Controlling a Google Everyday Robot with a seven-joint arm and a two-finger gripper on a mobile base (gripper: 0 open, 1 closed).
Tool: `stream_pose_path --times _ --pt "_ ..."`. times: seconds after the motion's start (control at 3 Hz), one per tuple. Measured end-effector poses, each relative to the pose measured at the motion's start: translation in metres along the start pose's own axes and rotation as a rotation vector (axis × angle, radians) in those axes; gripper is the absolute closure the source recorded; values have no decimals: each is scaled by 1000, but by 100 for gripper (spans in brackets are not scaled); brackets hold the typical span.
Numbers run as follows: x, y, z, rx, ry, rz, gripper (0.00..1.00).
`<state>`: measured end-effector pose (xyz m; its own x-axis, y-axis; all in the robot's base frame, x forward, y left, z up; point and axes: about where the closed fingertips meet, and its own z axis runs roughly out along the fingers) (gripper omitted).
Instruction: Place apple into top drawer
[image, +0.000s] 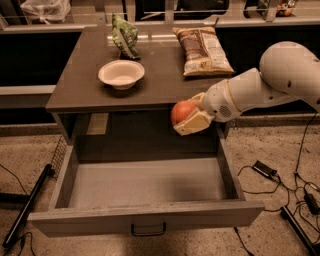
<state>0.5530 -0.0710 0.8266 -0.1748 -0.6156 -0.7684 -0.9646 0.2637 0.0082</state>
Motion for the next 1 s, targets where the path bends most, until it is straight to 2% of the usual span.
stream_pose_path --times 0.33,0.67,1.0 --pt "18 12 18 7 48 -59 100" --pt "81 40 78 -41 167 -261 100" --pt "79 41 76 -44 165 -249 100"
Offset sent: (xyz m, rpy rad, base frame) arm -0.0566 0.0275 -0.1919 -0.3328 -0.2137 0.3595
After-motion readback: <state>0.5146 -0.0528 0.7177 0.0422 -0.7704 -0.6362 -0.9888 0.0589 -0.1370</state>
